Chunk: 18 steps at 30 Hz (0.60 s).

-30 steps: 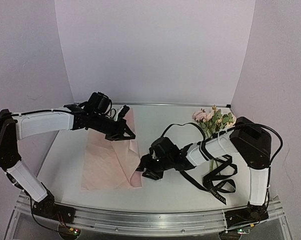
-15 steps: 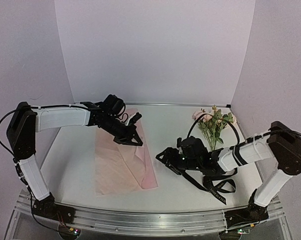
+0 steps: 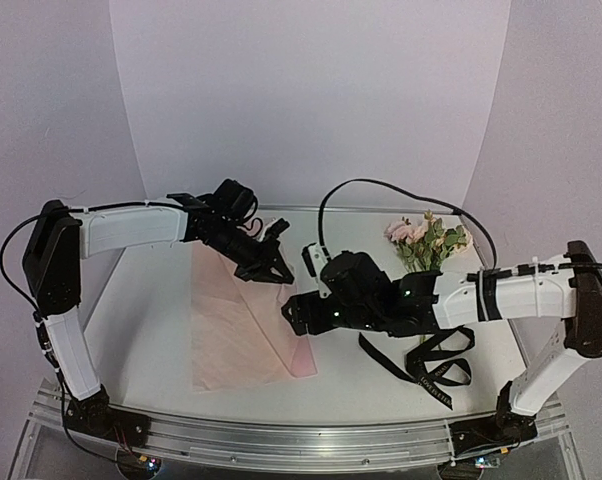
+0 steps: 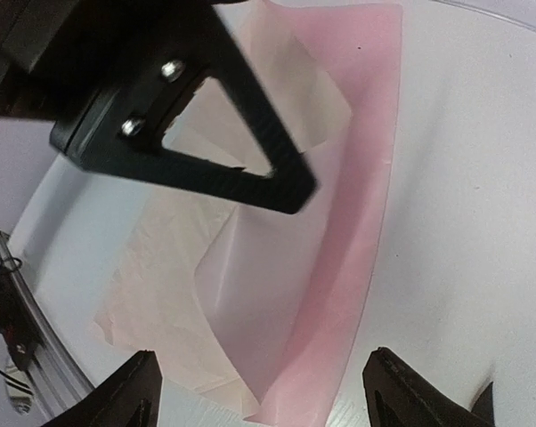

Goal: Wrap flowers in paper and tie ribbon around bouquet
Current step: Pass from the left arm to the right

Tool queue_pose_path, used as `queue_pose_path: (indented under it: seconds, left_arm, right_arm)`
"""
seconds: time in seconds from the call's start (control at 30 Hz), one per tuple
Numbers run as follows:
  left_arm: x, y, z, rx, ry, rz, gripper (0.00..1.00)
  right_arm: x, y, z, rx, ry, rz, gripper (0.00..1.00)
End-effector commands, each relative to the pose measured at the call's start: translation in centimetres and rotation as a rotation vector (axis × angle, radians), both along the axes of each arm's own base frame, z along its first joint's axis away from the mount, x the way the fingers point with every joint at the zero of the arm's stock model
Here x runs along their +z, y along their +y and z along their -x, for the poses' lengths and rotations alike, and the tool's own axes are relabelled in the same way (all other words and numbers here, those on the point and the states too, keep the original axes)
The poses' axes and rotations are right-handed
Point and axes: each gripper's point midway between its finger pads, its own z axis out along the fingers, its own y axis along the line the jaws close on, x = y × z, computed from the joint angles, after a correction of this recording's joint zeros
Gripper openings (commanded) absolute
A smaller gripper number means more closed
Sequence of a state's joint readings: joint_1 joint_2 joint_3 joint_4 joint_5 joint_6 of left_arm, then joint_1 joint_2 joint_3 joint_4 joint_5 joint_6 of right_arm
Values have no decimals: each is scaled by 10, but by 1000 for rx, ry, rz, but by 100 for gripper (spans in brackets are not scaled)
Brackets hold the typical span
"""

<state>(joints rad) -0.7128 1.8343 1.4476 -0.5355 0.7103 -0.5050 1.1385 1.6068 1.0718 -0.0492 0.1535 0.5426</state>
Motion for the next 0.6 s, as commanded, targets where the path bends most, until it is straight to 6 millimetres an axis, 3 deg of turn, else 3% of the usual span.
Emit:
queue_pose_path:
  seconds: [0.0,0.27,0.37,0.47,0.53,0.57]
  left_arm:
    - [17,-7,1,-15,12,36,0]
    - [19,-3,4,-7,12,31,0]
    - [18,-1,4,0,12,26,4]
    - [23,1,3,28,-2,33,16]
    - [29,6,-2,67,-20,42,39]
    - [33,9,-5,92,-31,45,45]
  right_arm:
    - [-19,-2,-3,42,-128,277,75]
    - [-20,1,-25,-35,-205,385,58]
    - [-15,5,-29,-53,-219,382,43]
    - [-12,9,-31,-62,-219,370,17]
    - [-11,11,-31,-67,-208,352,1]
    - [-10,12,-31,-73,-200,339,0]
